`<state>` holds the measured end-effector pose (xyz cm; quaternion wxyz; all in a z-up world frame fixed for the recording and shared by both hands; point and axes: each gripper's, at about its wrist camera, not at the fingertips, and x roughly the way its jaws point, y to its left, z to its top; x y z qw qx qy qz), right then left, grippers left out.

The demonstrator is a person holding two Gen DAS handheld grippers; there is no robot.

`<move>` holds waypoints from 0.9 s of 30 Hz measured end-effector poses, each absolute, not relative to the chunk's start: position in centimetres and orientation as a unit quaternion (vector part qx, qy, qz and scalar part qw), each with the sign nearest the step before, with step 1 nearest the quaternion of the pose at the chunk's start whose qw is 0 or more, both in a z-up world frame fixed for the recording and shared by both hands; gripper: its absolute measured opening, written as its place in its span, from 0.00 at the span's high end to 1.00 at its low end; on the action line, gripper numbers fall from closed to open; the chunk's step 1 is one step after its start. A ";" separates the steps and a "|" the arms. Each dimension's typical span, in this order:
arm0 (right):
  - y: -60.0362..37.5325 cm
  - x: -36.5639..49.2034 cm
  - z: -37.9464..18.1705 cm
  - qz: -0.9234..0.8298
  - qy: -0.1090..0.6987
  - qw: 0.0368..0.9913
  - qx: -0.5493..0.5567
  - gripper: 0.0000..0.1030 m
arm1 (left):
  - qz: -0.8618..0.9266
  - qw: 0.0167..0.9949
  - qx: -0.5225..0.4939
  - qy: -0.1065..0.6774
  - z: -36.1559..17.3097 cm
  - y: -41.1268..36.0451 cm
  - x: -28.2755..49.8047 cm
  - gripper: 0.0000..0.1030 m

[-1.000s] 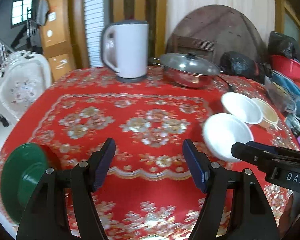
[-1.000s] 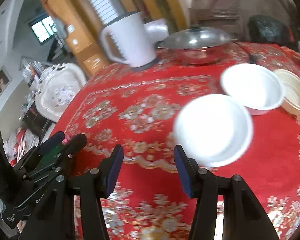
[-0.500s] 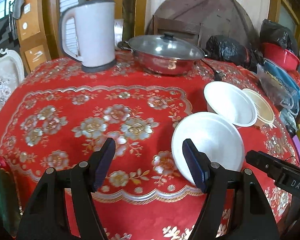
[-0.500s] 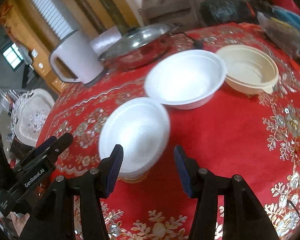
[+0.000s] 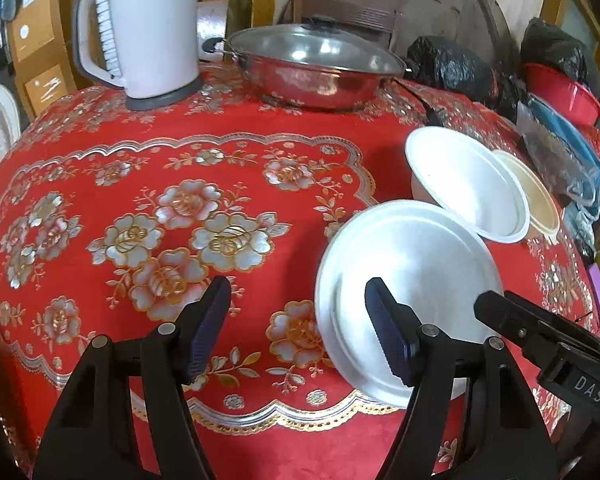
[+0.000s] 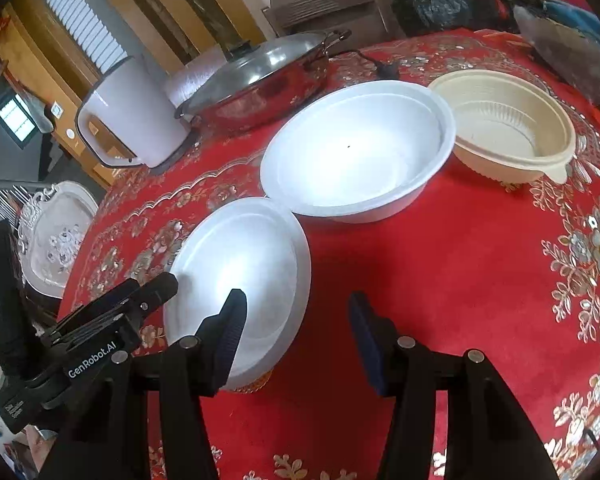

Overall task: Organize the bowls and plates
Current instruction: 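Move both tools to the white plate beside the white bowl, then close both tools on the white plate rim and lift it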

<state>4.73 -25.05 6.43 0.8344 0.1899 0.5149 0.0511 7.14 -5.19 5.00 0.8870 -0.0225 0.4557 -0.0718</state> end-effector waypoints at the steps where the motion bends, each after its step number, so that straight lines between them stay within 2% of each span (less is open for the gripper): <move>1: -25.0 4.8 6.4 0.050 0.513 0.836 0.189 0.48 | -0.073 0.886 -0.018 0.458 4.9 -5.4 7.3 0.32; 23: -24.6 5.6 5.6 0.062 0.512 0.839 0.175 0.50 | -0.075 0.877 0.019 0.474 3.1 -7.3 8.8 0.32; 25: -24.6 5.6 5.5 0.063 0.513 0.839 0.172 0.56 | -0.074 0.877 0.021 0.474 3.0 -7.4 8.9 0.32; 27: -24.5 5.7 5.4 0.063 0.514 0.838 0.171 0.57 | -0.073 0.877 0.023 0.475 3.0 -7.5 9.0 0.32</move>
